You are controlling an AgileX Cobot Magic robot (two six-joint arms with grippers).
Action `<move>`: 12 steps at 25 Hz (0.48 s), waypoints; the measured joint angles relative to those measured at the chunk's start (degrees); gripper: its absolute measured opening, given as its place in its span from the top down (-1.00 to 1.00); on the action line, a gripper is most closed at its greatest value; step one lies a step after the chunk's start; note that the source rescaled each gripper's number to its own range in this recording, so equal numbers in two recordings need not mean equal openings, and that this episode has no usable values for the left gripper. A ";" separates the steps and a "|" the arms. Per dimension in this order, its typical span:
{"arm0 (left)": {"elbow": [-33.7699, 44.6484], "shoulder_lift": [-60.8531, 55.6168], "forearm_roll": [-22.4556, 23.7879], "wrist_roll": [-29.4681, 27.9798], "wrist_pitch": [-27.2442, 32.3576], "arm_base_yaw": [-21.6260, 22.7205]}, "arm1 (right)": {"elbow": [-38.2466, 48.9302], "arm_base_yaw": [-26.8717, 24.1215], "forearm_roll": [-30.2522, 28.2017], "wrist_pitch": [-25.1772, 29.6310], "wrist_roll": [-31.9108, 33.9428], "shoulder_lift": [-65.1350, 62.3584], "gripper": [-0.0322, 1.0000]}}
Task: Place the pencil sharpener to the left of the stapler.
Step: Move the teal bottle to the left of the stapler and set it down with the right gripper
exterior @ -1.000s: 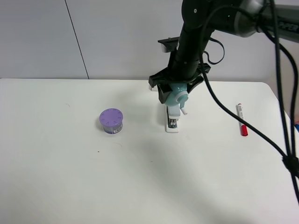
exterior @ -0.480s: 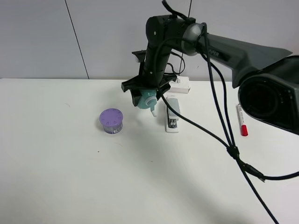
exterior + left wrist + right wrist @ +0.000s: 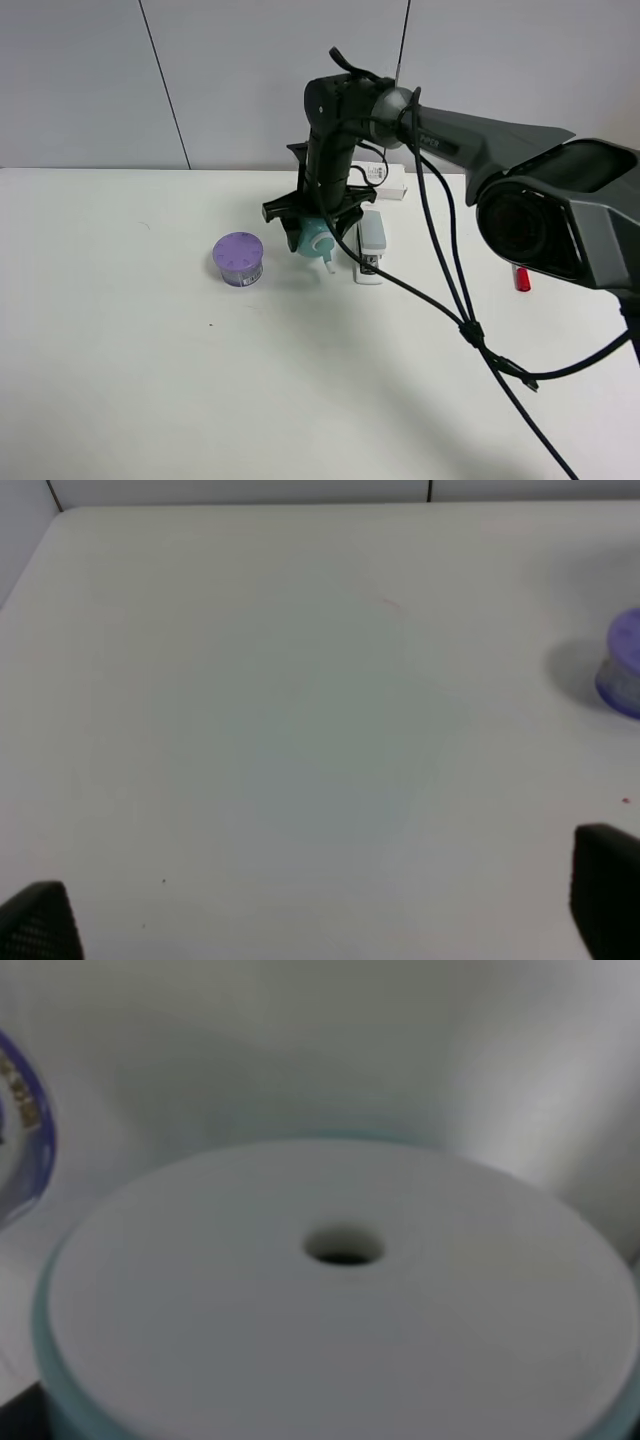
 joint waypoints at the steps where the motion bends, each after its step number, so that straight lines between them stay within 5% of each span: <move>1: 0.00 0.00 0.00 0.00 0.00 0.00 | 0.00 0.00 -0.05 0.00 0.15 0.35 0.93; 12: 0.00 0.00 0.00 0.00 0.00 0.00 | 0.00 -0.92 0.00 0.00 0.41 1.79 0.93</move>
